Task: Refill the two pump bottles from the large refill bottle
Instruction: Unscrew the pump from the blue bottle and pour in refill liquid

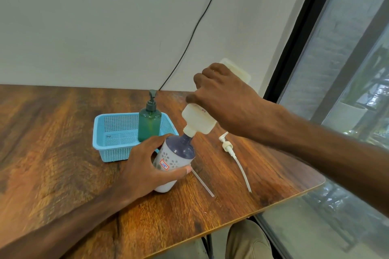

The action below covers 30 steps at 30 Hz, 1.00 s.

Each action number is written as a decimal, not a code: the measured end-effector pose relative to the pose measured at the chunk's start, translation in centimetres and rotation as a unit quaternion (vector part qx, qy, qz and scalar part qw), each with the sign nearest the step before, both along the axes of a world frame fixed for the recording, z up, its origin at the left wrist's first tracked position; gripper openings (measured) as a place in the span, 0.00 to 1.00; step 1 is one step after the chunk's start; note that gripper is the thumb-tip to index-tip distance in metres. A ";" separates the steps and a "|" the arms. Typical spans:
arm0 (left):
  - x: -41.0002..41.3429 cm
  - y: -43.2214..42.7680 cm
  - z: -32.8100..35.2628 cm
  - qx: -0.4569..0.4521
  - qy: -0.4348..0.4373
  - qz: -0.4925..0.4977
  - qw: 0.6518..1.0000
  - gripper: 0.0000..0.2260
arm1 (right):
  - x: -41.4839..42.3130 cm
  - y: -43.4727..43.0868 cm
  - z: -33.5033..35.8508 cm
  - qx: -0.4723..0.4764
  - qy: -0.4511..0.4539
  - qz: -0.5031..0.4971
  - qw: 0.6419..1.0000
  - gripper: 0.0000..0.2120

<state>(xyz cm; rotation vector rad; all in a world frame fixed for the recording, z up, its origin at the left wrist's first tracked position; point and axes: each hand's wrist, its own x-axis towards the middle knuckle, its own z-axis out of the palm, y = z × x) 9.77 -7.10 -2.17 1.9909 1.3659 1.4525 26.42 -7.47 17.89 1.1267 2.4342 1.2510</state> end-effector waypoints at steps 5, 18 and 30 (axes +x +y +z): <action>0.0 0.0 -0.1 -0.006 0.005 0.002 1.000 0.35 | 0.1 0.3 -0.2 -0.002 0.010 0.007 1.000 0.32; 0.0 -0.1 0.0 0.000 -0.004 0.003 1.000 0.34 | 3.0 2.5 0.2 -0.115 0.103 0.025 0.988 0.32; 0.2 -0.3 0.3 -0.004 -0.019 0.010 1.000 0.31 | 10.1 6.6 -8.6 -0.364 0.423 -0.105 0.823 0.40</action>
